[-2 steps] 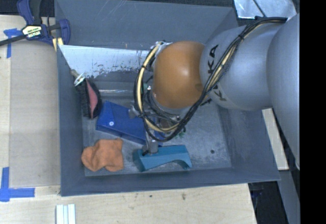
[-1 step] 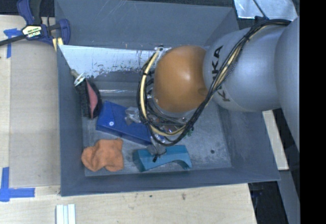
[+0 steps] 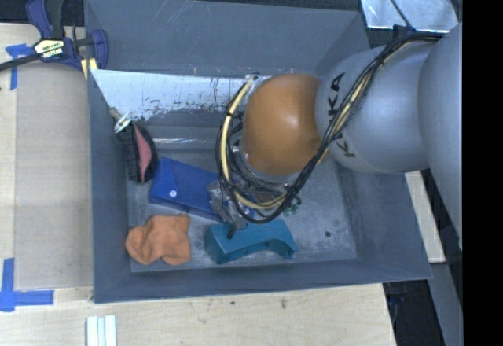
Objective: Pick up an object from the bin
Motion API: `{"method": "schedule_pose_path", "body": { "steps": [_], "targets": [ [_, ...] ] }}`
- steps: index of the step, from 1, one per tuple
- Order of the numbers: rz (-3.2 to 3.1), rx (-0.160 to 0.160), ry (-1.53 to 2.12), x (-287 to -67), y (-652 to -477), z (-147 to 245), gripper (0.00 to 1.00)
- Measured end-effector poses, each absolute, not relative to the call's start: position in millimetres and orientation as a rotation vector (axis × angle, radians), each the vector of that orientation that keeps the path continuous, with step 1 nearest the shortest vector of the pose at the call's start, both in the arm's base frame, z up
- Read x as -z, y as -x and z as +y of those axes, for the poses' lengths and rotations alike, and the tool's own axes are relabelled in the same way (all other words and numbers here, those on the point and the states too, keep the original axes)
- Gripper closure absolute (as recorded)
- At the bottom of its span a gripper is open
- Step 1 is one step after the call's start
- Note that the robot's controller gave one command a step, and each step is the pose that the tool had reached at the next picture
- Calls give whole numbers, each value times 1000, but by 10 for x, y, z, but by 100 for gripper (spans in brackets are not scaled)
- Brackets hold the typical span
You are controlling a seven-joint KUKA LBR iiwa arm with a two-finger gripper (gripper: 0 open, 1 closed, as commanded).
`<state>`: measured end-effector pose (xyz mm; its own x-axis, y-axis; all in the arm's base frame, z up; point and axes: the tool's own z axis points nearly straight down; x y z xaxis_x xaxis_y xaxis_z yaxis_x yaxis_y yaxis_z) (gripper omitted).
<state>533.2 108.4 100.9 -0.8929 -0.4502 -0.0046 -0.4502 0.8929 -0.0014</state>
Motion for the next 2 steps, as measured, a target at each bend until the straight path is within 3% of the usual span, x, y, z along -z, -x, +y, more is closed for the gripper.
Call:
{"method": "schedule_pose_path", "body": {
  "steps": [1,2],
  "targets": [
    [3041,-1,721,-1028,-5359,1095,0],
    [3051,-2,723,-1000,-5324,1089,100]
  ]
}}
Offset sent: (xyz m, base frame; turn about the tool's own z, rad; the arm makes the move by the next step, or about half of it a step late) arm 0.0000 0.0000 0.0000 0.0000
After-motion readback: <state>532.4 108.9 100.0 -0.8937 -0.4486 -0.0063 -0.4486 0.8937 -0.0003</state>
